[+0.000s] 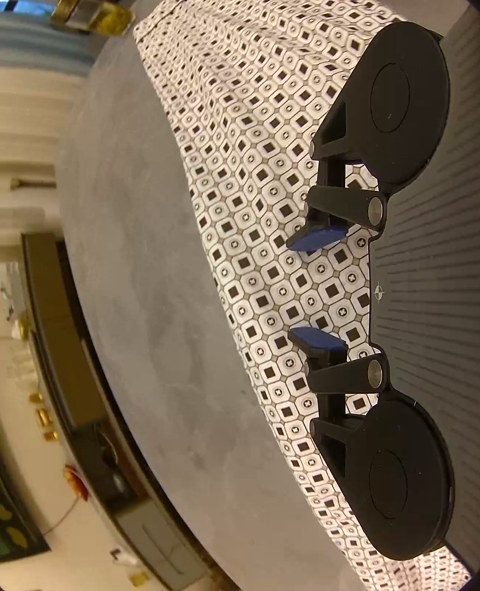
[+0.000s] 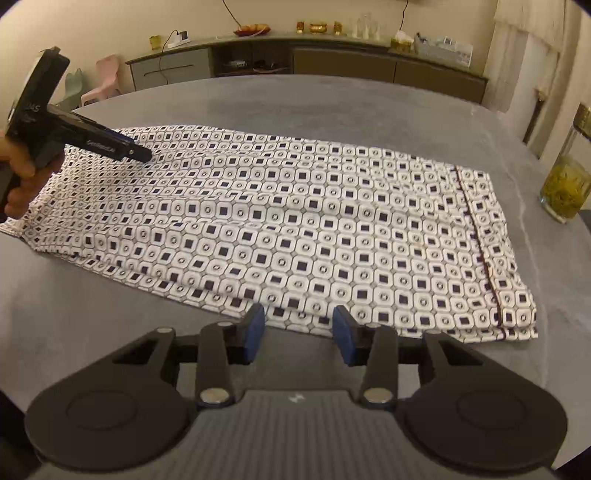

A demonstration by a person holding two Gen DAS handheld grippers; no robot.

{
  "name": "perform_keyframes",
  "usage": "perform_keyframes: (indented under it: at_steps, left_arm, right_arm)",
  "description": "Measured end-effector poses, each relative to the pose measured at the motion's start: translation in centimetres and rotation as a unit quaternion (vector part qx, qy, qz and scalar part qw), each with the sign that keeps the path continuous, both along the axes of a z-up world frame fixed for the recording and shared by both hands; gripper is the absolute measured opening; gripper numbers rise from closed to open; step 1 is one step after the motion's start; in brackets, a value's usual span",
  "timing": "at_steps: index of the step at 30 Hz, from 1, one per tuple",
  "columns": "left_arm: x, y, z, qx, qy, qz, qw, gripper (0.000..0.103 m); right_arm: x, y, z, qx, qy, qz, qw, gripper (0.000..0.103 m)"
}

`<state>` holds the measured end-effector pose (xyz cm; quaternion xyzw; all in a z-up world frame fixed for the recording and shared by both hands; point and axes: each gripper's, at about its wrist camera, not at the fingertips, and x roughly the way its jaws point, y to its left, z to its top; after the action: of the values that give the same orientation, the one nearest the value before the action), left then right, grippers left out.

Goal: Fold clothes

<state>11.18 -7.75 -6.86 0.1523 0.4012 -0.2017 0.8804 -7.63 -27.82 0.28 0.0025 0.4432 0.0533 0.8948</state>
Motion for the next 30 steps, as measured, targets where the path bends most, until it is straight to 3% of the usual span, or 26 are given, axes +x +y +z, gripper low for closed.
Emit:
perform_keyframes:
  at_steps: [3,5,8,13,15,17,20,23,26,30]
  left_arm:
    - [-0.2,0.0,0.4,-0.018,0.000,0.002,0.9998,0.039]
    - [-0.6,-0.2,1.1,-0.029,0.001,-0.001,0.9996,0.039]
    - [-2.6,-2.5,2.8,-0.060,0.004,-0.053,0.9968,0.040]
    - [-8.7,-8.2,2.9,-0.066,0.010,-0.173,0.9826,0.041]
    - [-11.7,-10.3,2.2,-0.043,-0.001,-0.220,0.9746,0.041]
    - [-14.7,-11.8,1.2,-0.003,-0.037,-0.252,0.9671,0.041]
    - [-17.1,-13.2,-0.7,0.046,-0.069,-0.275,0.9578,0.041]
    - [-17.2,-13.1,-1.3,0.041,-0.079,-0.271,0.9583,0.041]
    - [-16.7,-12.9,-1.2,0.035,-0.074,-0.265,0.9608,0.041]
    - [-16.5,-12.8,-1.3,0.026,-0.066,-0.268,0.9609,0.040]
  right_arm:
    - [-0.4,-1.7,1.3,0.015,-0.022,-0.027,0.999,0.040]
    - [-1.5,-4.9,2.2,0.024,-0.050,-0.093,0.994,0.045]
    - [-3.2,-12.1,2.0,0.083,-0.061,-0.218,0.971,0.049]
    - [-3.6,-17.5,1.4,0.108,-0.061,-0.240,0.963,0.047]
    - [-2.8,-17.1,1.1,0.112,-0.065,-0.219,0.967,0.035]
    - [-1.7,-15.9,0.5,0.111,-0.065,-0.206,0.970,0.031]
    - [-1.3,-15.2,-0.2,0.133,-0.065,-0.201,0.968,0.031]
    - [-1.7,-15.3,-0.7,0.148,-0.062,-0.227,0.960,0.038]
    - [-2.2,-15.1,-1.1,0.166,-0.062,-0.253,0.951,0.040]
    - [-1.4,-14.7,-1.3,0.181,-0.068,-0.254,0.948,0.040]
